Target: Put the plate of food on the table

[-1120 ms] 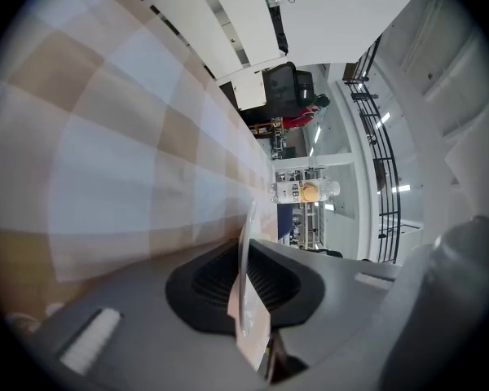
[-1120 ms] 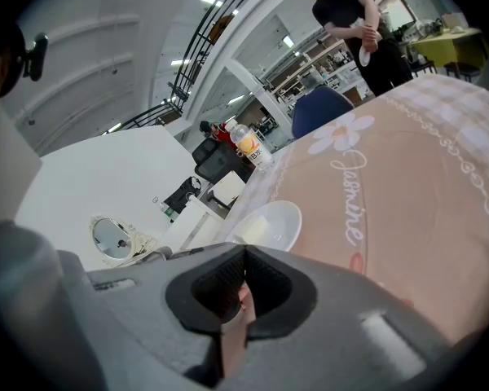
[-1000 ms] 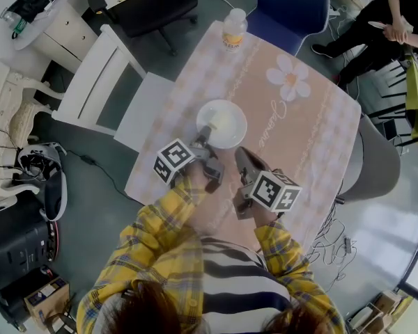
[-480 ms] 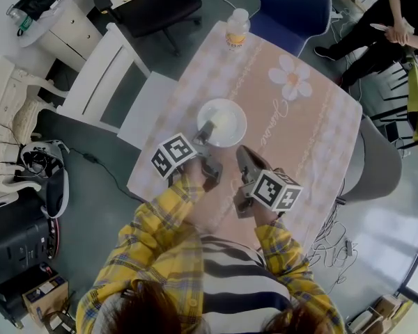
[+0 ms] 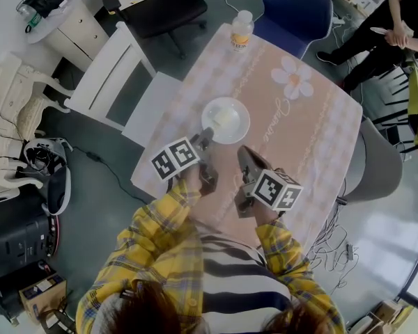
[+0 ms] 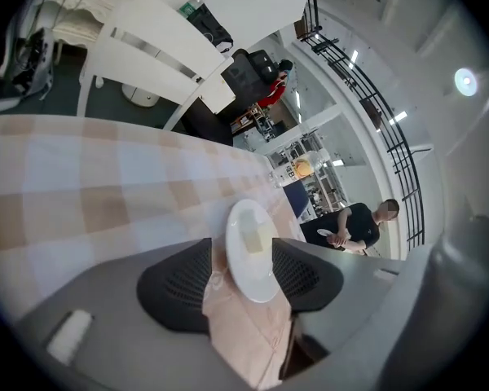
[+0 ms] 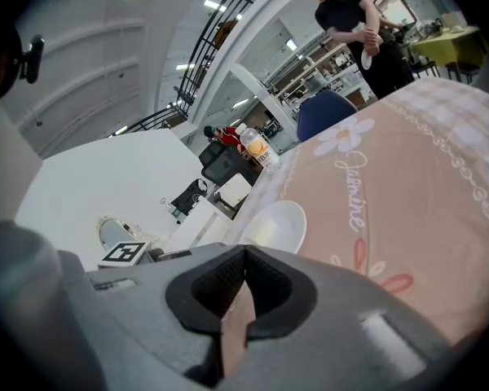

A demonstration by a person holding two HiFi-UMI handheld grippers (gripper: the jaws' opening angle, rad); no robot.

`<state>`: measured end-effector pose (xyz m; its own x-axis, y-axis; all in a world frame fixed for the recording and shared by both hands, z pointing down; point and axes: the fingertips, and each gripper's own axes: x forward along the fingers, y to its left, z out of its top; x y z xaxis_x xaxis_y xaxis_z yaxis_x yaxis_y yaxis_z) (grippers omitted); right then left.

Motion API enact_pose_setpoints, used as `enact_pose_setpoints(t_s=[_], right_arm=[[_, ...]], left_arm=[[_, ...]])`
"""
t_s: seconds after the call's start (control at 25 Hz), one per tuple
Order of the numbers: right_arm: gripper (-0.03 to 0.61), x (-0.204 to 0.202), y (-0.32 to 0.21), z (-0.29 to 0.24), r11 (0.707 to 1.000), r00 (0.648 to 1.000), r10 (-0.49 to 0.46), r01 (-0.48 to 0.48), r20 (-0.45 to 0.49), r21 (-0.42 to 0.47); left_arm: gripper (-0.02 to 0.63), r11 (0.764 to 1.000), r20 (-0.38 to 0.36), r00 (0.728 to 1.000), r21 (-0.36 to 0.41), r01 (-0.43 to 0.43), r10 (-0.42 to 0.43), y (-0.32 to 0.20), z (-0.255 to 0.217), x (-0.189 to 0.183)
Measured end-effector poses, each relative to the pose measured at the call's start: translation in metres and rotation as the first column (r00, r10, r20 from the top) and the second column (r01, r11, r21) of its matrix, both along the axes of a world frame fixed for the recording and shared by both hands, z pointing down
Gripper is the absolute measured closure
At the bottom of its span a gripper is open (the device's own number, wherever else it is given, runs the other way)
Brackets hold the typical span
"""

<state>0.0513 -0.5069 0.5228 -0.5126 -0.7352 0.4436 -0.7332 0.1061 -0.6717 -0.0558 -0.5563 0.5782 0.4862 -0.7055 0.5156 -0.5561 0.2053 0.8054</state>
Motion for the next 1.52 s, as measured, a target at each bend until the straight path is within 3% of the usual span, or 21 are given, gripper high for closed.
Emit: enact_pose_setpoints(t_s=[0.16,0.36,0.52,0.8,0.96,1.24,1.52], right_arm=[[0.581,-0.003,0.011,0.002,1.0,1.0,0.003,-0.003,0.008,-0.003],[0.581,0.002,0.028,0.002,1.0,1.0,0.012,-0.012,0.003,0.003],[0.581,0.008,0.039,-0.005,0.999,1.0,0.017,-0.017,0.002,0.026],[0.581,0.015,0.064,-0.02,0.997,1.0,-0.003,0.003,-0.011,0.076],[0.581,0.019,0.078,-0.027,0.995,1.0,-0.016,0.018,-0.02,0.101],[0.581,0.027,0.111,-0.035,0.991,0.999,-0.02,0.024,-0.03,0.13],[0.581,0.035,0.148,-0.041,0.987,0.999,-0.016,0.023,-0.045,0.161]], left_arm=[[0.458,0.999,0.035,0.999,0.04,0.011,-0.012,0.018,-0.004,-0.003],[0.612,0.986,0.119,0.991,0.148,-0.08,0.062,0.042,-0.019,0.011],[0.618,0.957,0.152,0.982,0.248,-0.15,0.115,0.058,-0.037,0.026],[0.618,0.94,0.138,0.978,0.283,-0.188,0.154,0.092,-0.049,0.051],[0.618,0.921,0.166,0.971,0.322,-0.219,0.172,0.109,-0.06,0.061],[0.618,0.853,0.285,0.931,0.403,-0.331,0.226,0.146,-0.079,0.083],[0.618,0.81,0.345,0.903,0.434,-0.394,0.255,0.185,-0.086,0.097]])
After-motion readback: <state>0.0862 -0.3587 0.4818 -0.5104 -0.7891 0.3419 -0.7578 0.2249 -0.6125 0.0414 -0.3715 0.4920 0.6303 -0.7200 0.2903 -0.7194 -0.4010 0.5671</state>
